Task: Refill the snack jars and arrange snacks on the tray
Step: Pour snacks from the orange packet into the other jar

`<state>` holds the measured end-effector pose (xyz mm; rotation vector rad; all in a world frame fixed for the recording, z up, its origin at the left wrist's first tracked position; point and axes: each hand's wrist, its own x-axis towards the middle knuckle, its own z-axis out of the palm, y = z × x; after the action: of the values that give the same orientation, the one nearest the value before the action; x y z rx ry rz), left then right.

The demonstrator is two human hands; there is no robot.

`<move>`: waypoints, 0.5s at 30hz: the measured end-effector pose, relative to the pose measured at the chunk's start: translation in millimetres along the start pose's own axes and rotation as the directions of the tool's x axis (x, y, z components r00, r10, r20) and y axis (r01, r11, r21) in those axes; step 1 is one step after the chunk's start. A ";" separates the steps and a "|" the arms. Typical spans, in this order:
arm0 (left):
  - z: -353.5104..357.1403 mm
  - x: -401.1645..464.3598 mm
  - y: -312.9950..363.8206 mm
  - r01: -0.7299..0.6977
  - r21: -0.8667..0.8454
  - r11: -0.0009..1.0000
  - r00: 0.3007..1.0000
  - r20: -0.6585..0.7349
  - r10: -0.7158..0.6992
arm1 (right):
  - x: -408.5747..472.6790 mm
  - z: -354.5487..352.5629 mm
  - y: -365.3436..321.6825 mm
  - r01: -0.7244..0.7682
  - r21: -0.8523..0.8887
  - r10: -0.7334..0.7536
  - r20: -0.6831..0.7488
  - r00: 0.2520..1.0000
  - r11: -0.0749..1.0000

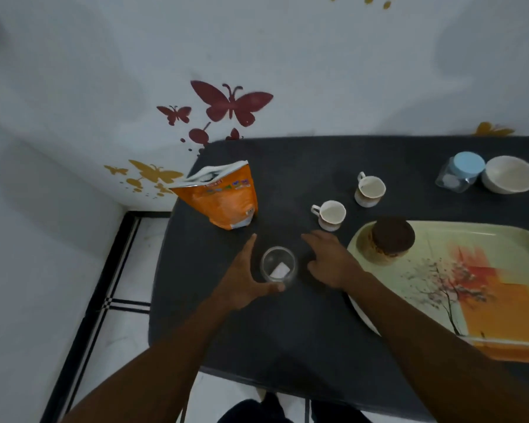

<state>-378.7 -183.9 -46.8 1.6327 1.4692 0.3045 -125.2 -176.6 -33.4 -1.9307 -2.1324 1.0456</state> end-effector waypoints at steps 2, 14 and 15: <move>-24.3 -5.9 15.7 -0.053 0.207 0.977 0.989 -0.122 0.080 | 6.9 -20.8 -16.5 0.040 0.046 -0.035 -0.113 0.993 0.998; -154.5 52.0 94.8 -0.143 0.686 0.714 0.867 -0.261 0.425 | 41.6 -64.6 -124.7 0.048 0.043 -0.033 -0.294 0.955 0.998; -154.3 56.1 93.8 -0.139 0.692 0.709 0.881 -0.240 0.407 | 41.6 -62.3 -127.9 0.031 0.049 -0.016 -0.287 0.958 0.998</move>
<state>-407.3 -56.3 89.8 2.5071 1.7311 0.2963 -212.0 -109.0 66.0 -1.8941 -1.9447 0.7542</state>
